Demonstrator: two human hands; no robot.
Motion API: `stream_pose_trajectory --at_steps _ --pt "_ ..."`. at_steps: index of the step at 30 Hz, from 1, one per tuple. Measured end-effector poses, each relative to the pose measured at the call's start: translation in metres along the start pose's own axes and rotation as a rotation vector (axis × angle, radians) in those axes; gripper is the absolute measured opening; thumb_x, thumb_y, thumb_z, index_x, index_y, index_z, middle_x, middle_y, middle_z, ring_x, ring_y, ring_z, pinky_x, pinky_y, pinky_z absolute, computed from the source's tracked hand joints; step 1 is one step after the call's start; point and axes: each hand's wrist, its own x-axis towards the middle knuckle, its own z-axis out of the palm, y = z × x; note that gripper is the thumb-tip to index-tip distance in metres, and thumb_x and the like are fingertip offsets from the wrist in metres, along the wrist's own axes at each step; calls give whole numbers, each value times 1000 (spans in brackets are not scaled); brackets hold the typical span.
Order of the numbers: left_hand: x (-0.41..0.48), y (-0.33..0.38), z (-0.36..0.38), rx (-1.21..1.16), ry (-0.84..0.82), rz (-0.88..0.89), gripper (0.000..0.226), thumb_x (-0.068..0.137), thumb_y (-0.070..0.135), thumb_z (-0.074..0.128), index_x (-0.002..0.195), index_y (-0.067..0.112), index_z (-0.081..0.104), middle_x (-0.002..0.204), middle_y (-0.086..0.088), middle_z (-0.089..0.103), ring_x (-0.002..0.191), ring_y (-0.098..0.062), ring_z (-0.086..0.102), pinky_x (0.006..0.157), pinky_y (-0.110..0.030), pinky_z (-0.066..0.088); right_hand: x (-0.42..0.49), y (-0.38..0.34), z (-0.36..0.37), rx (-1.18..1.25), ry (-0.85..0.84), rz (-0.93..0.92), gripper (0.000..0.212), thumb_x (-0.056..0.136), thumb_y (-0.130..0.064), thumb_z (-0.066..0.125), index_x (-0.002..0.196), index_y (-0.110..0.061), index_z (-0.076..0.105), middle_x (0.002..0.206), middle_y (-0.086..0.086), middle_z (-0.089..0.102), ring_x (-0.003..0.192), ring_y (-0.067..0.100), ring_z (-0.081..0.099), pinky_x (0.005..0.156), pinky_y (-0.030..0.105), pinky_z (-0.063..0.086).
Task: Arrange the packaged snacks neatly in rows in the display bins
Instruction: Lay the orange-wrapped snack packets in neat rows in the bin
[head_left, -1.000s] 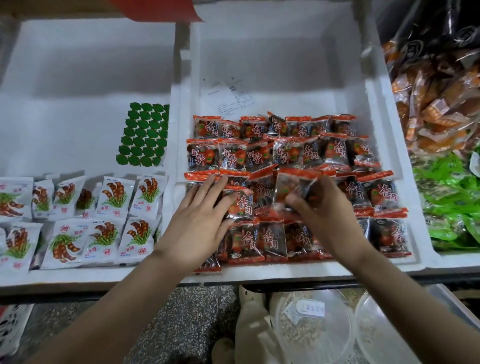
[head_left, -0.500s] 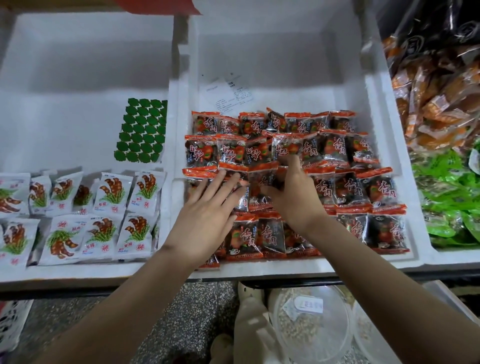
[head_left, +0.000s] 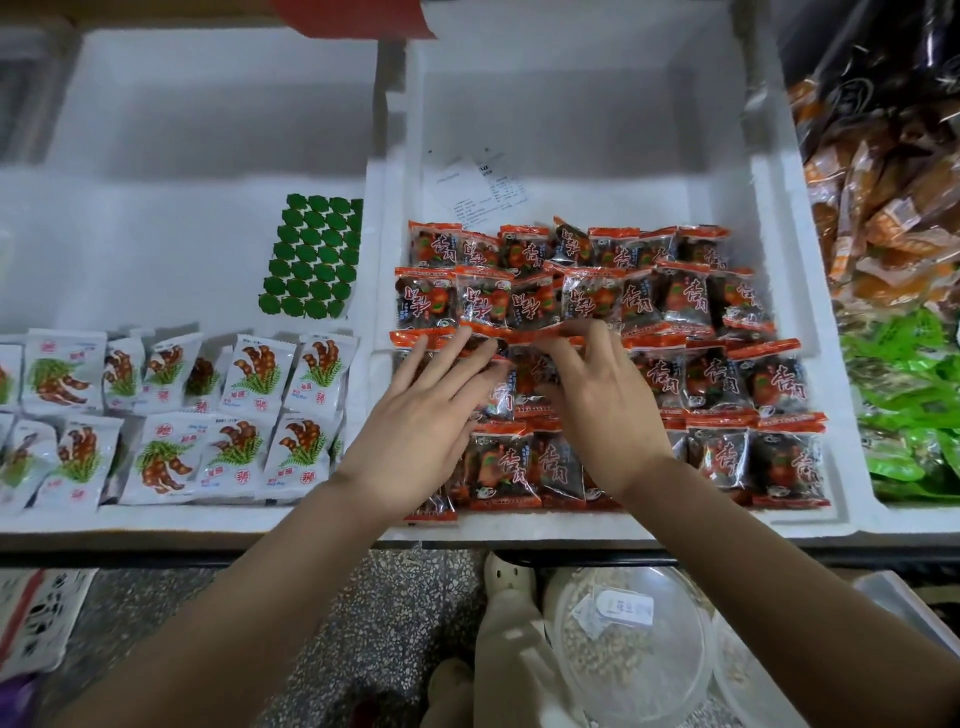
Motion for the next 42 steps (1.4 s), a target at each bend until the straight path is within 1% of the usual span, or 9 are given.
stream_pose_trajectory --at_steps 5,9,13,17,22,26,29,38,42 --pt "-28 -16 -12 -13 26 -65 63 76 -4 70 132 13 48 143 -7 46 137 -22 29 114 -40 17 -23 -38 -8 262 -141 -71 29 94 -9 53 123 -9 51 113 8 56 90 21 62 72 35 58" --pt "-52 -24 -12 -26 -40 -118 66 78 -3 70 136 15 45 146 -7 42 136 -23 32 113 -38 19 -46 -77 8 369 -389 83 44 96 -37 46 133 -16 34 128 1 46 111 18 53 90 31 49" --pt "-63 -16 -14 -54 -98 -180 51 89 9 62 137 14 47 150 -6 35 137 -27 34 109 -42 18 -45 -98 23 356 -327 262 61 89 -47 54 135 -16 28 129 0 47 121 19 47 90 32 45" --pt "-65 -11 -13 -121 -122 -229 47 98 16 47 143 17 39 155 0 24 141 -14 14 110 -33 8 -41 -105 26 480 -302 412 67 83 -40 67 133 -17 28 126 -1 54 119 18 50 89 29 43" --pt "-66 -11 -14 -132 -127 -240 47 96 10 49 142 15 40 152 -3 32 141 -22 26 110 -32 12 -39 -101 19 695 -285 483 53 83 -24 71 126 -11 42 102 -4 61 90 13 62 75 23 48" --pt "-66 -6 -16 -161 -136 -276 48 99 17 43 146 17 33 153 0 30 142 -16 22 112 -24 6 -40 -100 20 815 -264 477 22 82 -17 70 87 -22 49 92 4 61 80 18 60 69 27 51" --pt "-65 1 -18 -172 -129 -300 46 98 18 43 144 15 36 149 -3 35 138 -18 30 111 -25 14 -45 -91 10 883 -275 448 29 84 -14 69 71 -26 45 77 -4 57 62 -1 54 55 10 42" --pt "-20 32 -27 -130 -78 -287 45 92 10 49 137 17 46 125 -2 49 113 -21 45 98 -35 37 -58 6 -52 1033 -106 610 32 83 -8 66 100 -23 44 93 -6 66 83 6 67 66 22 54" --pt "15 38 -21 -101 -108 -197 48 97 19 44 144 20 36 148 -2 36 138 -23 29 114 -35 9 -34 48 -67 946 27 640 35 86 -13 64 114 -15 42 97 -5 62 85 4 63 62 16 52"
